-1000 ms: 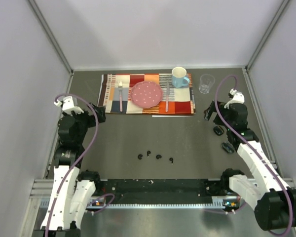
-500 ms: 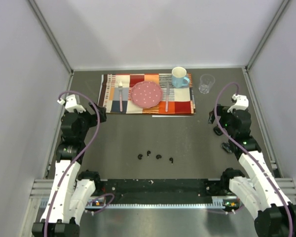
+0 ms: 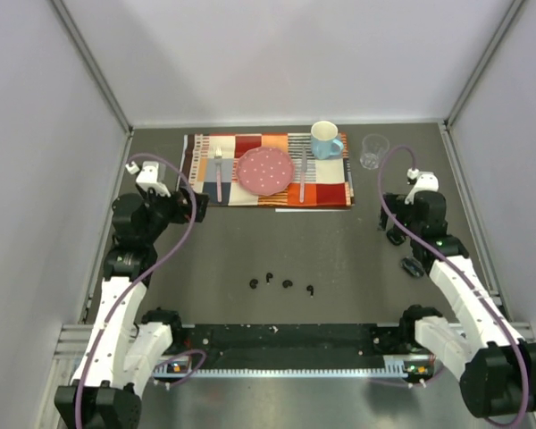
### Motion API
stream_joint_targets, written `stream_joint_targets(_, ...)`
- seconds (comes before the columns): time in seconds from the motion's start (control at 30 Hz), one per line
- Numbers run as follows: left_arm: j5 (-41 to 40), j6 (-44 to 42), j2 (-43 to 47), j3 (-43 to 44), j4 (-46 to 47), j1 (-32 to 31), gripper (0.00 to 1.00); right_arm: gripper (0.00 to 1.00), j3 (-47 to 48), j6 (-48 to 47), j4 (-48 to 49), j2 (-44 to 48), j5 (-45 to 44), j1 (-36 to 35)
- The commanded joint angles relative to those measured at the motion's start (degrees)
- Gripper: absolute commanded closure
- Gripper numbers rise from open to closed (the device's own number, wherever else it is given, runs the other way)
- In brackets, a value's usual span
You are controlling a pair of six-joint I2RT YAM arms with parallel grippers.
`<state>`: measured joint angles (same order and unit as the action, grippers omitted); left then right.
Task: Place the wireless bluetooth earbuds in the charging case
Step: Pick up the charging case at the center of the board.
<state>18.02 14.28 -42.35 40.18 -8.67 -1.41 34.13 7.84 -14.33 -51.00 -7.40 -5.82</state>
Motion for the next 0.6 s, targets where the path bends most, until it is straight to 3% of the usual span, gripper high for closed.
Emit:
stream_joint_targets(0.0, 7.8, -3.9, -2.7, 3.4, 3.8, -0.9, 0.01, 0.03, 4.5, -6.9, -7.1, -3.3, 2.1, 0.5)
stream_joint_targets(0.07, 9.1, -4.4, -4.2, 3.3, 4.4, -1.2, 0.01, 0.05, 6.1, -7.5, -8.6, -4.2, 2.2, 0.4)
stream_joint_targets(0.17, 10.3, -4.4, -5.4, 2.7, 5.3, -1.2, 0.01, 0.08, 7.3, -16.6, -10.9, -5.9, 7.6, 0.3)
stream_joint_targets(0.3, 12.9, -3.8, -6.3, 2.6, 6.0, -1.3, 0.01, 0.09, 6.7, -22.2, -11.4, -6.0, 1.6, 0.5)
stream_joint_targets(0.57, 13.8, -4.2, -6.3, 2.5, 5.9, -1.7, 0.01, 0.15, 9.1, -25.5, -11.2, -17.0, 8.9, 3.4)
